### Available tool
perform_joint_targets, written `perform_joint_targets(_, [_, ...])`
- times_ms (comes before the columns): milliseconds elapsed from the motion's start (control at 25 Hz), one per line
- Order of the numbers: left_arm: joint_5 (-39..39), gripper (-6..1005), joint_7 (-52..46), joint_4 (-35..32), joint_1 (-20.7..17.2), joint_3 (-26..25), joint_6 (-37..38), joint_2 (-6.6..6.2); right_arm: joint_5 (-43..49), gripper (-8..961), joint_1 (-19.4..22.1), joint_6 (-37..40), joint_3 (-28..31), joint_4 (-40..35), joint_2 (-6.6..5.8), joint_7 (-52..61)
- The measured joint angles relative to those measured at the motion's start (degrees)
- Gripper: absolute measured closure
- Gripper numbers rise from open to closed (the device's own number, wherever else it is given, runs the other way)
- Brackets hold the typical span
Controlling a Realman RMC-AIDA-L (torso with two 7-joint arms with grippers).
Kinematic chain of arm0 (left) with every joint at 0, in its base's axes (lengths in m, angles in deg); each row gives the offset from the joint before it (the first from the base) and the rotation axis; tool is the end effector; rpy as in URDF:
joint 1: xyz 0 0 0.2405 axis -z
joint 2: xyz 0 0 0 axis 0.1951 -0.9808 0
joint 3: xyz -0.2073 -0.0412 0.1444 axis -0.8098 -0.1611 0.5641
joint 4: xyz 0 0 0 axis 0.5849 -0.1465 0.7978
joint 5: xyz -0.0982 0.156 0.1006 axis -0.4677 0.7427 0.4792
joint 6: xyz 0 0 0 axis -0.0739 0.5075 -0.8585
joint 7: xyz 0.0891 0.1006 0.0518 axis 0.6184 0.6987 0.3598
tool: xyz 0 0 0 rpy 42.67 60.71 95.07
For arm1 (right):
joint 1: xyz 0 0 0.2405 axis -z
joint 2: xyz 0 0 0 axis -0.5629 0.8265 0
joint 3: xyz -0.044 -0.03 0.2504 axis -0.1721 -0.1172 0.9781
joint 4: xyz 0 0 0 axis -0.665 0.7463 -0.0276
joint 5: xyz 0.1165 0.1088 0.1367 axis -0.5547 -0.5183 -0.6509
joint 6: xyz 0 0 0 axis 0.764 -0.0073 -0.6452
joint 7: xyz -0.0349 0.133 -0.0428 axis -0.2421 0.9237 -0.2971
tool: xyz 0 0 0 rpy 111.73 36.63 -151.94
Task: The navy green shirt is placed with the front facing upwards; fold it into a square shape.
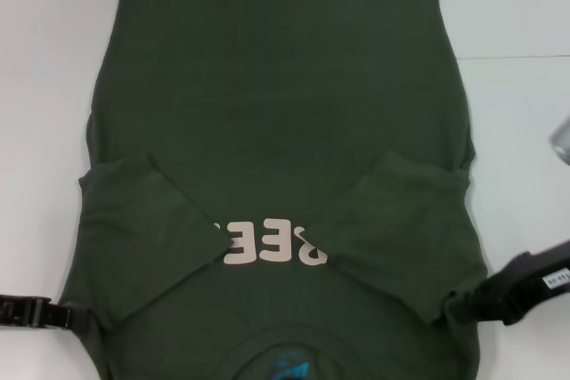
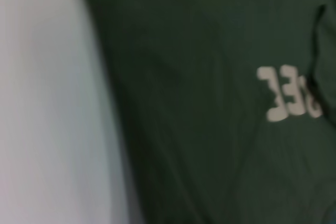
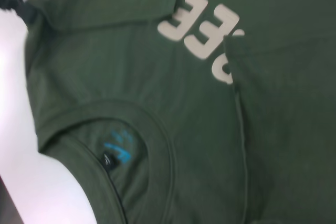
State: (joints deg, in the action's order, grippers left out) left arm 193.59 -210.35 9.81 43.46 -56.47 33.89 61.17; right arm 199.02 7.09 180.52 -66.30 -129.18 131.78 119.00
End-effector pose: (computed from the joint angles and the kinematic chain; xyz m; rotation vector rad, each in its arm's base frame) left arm -0.3344 0.2920 0.0527 -2.3682 -1.7971 -0.1161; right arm 0.2496 0.3105 0.0198 -2.7691 1.2287 -0.1833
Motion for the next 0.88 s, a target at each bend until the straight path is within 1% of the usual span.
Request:
perform_joint_targets(200, [-3.06,970,9.83,2.38,-1.04,-6.99,-0.11,-0.70,-3.60,912,2.17,-0.28,10.84,7.07,0.00,-11.42])
perform_joint_targets(360, [-5.47,971,18.84,4.94,-2.19,-10.19,-0.15,-0.79,-6.92,912,4.54,0.17,20.41,13.80,-0.20,-22.43])
perform_joint_targets(520, [-8.32,971,25.24,7.07,-3.37,-11.04,-0.49,-0.40,-8.63,912,6.92,1.05,28.03,19.86,-0.25,-34.12])
perform_joint_targets(680, [-9.14,970,28.88,9.32,-3.76,-11.30,-1.51,-0.28,-10.38,912,8.99,3.26,35.47,24.52,-0.29,-45.04])
perform_joint_targets(760, [-9.15,970,30.75,10.33,-3.95,-11.21,-1.94,-0.25,-10.54,912,9.80,3.68,37.74,26.08,-0.38,-48.06])
perform_joint_targets(880, [-9.15,970,34.71,11.18,-4.27,-11.10,-2.16,-0.02,-10.53,912,10.92,3.47,39.51,27.71,-0.45,-49.85])
